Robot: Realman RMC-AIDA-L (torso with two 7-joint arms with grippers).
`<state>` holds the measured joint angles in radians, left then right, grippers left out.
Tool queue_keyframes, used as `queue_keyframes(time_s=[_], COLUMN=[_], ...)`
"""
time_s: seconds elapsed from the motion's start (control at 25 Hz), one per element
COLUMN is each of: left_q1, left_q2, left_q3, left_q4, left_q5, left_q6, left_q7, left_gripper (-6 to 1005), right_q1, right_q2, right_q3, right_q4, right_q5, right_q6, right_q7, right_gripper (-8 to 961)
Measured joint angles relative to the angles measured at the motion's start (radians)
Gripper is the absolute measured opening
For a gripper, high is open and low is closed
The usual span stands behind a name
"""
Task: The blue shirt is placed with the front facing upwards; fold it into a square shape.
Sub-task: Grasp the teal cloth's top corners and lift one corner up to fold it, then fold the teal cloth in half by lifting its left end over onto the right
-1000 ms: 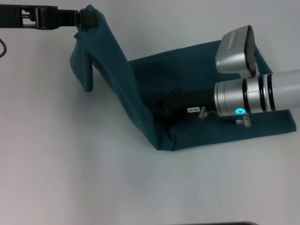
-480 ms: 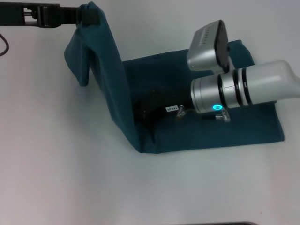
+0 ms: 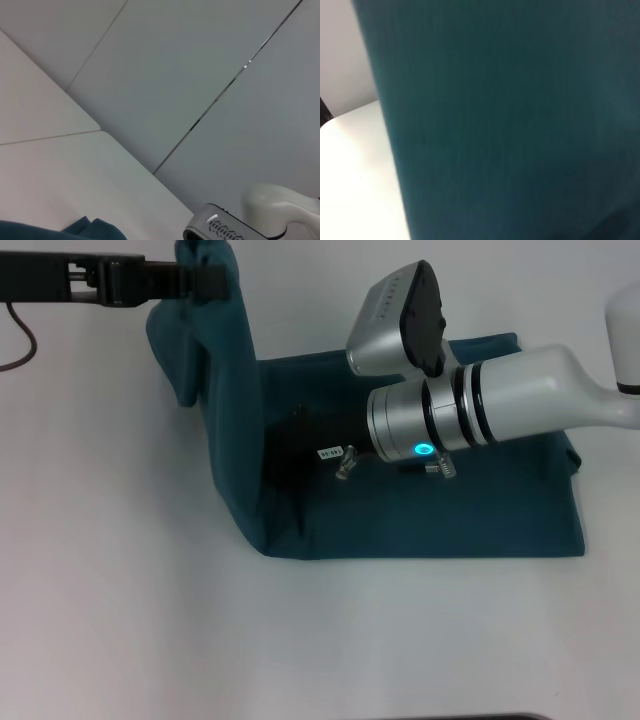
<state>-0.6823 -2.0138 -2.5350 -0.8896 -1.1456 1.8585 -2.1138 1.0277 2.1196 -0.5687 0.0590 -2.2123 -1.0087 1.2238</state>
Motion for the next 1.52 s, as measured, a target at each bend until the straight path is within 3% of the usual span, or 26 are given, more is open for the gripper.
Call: queue_keyframes(time_s=[0.36, 0.72, 1.04, 1.52], left_q1=[-0.011, -0.007, -0.008, -0.036], left_q2=[-0.004, -0.004, -0.020, -0.060], left_q3=[0.002, 0.002, 0.002, 0.046], left_q4=[0.000, 0.000, -0.004, -0.008], left_q5=[-0.002, -0.001, -0.002, -0.077], left_q6=[0.004, -0.001, 0.015, 0.047], left_q7=[0.005, 0.016, 0.028, 0.028], left_gripper=[82, 87, 90, 96], right_q1=[0.021, -0.025, -0.130, -0.378], right_q2=[0.001, -0.007, -0.019, -0.031], right_q3=[0.022, 0.049, 0.096, 0.200], right_q4=[0.010, 0.011, -0.045, -0.411], right_q5=[0.001, 0.000, 0.000, 0.042], right_q6=[0.010, 0.005, -0.035, -0.260], right_q7=[-0.006, -0.032, -0.056, 0.073], right_gripper=[12, 13, 13, 13])
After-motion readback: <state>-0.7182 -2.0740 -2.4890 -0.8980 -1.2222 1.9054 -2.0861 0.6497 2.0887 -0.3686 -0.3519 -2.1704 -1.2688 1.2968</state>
